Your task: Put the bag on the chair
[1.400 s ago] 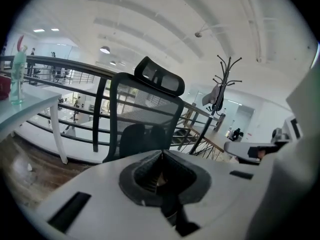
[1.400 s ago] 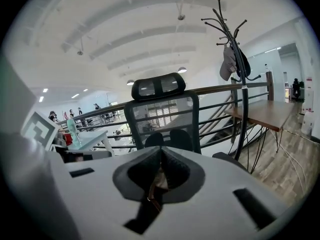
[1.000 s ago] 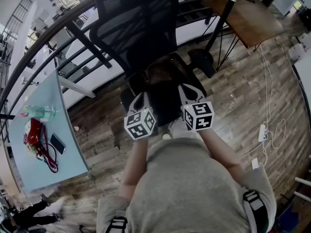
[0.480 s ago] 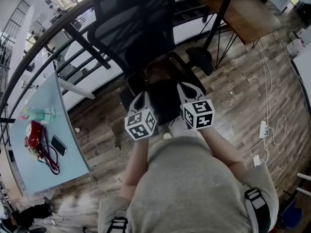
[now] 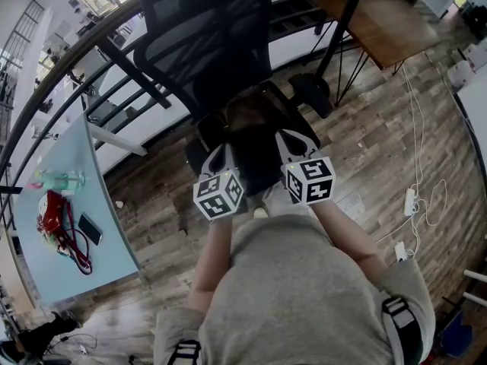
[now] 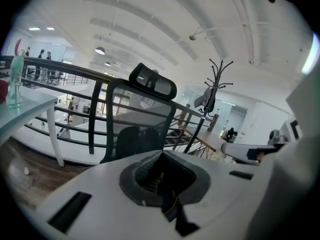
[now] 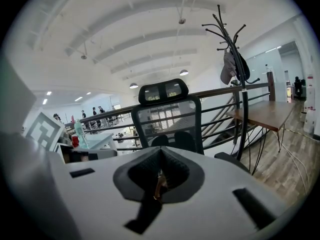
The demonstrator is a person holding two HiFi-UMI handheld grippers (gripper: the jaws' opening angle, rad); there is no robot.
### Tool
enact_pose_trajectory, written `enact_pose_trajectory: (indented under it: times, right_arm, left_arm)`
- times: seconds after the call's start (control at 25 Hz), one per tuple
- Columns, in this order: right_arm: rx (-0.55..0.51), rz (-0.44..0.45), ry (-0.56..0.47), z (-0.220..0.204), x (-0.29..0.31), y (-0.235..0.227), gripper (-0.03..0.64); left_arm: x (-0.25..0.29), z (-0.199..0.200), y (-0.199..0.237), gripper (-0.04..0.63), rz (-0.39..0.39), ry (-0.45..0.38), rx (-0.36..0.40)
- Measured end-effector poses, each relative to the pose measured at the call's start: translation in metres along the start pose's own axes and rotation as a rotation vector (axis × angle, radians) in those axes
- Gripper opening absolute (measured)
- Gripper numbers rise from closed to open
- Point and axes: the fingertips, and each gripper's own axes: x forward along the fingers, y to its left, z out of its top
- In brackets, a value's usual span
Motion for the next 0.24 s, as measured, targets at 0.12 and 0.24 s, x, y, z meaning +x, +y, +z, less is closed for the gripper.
enact_pose_trajectory:
  times: [0.12, 0.24]
  right_arm:
    - [0.001, 0.004, -0.001, 0.0004, 0.0002, 0.0009, 0.005]
    - [0.002, 0.008, -0.004, 0.0007, -0.0012, 0.0025, 0.005]
  left_arm:
    - [0.0007, -0.0019, -0.0001, 0.002, -0.002, 0.008, -0.005]
    - [-0.0001, -0.003, -0.0005, 0.002, -0.004, 0.011, -0.006]
